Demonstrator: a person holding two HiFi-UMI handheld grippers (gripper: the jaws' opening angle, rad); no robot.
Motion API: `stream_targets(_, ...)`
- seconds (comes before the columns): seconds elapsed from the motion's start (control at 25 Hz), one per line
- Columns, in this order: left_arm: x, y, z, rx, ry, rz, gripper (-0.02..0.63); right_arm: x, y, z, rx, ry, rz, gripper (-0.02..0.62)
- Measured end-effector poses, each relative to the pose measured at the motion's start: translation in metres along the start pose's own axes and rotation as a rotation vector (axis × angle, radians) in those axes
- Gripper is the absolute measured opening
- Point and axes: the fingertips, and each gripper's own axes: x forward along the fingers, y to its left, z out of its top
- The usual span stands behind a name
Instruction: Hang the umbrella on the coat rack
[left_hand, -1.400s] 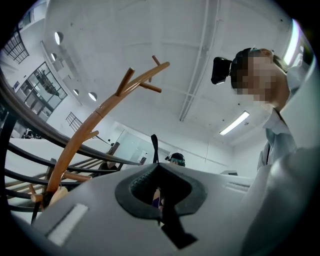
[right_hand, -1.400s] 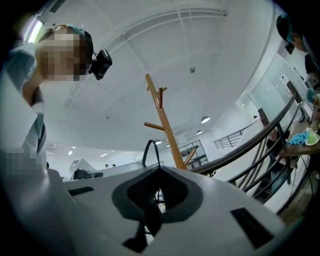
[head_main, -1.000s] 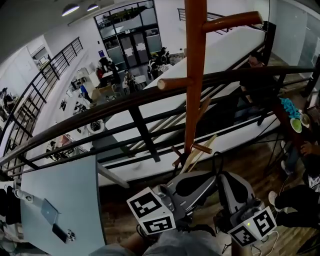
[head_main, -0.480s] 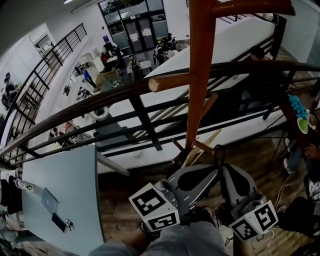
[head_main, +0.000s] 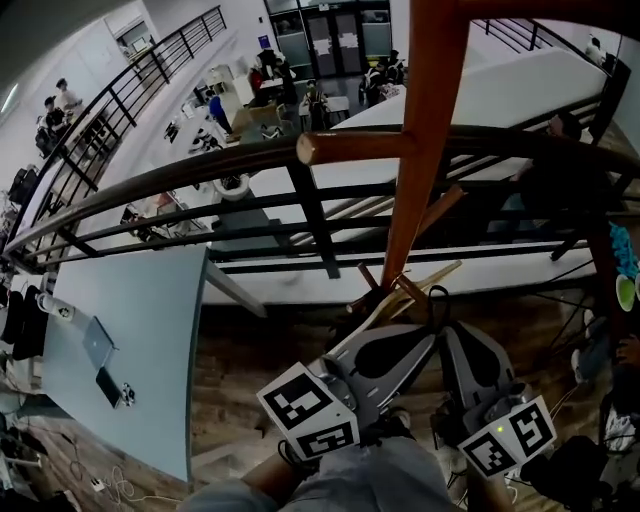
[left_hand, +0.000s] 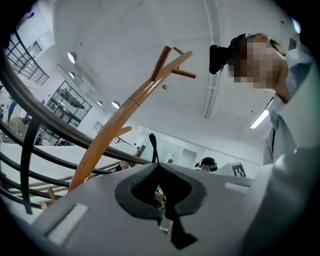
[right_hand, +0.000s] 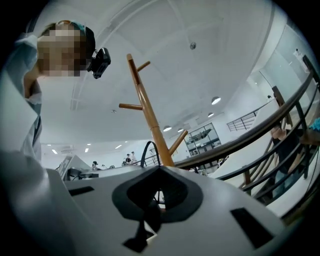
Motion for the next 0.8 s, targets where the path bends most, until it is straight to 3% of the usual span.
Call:
stream_targets(0.16,0.003,0.012,-0.013,0.001,0.004,0.094,0.005,0.002,-0.012,0.003,0.012,-0.008,0.039,-0.002)
stream_targets(0.28,-0.001,0.023,-0.023,-0.117,-0.054,0.126,0.005,0.003,-0.025,-0.001,-0.016,0.023,0.036,-0.002)
stream_targets(0.36,-0.002,0.029,-0.028,-0.150,-0.085,0.156,0.005,0.003,-0.032,-0.012,0.000,0.056,0.052,-0.002)
stream_targets(0.6,-0.002,0.045,-0.044,-0.128,-0.069,0.247,0.005,0.004,-0.041,-0.042,0.035,0.121,0.101,-0.002)
stream_targets(0.8,-0.004,0.047,-0.047,-0.118,-0.076,0.285,0.005,0.007,-0.032,-0.055,0.005,0.170,0.193,0.002)
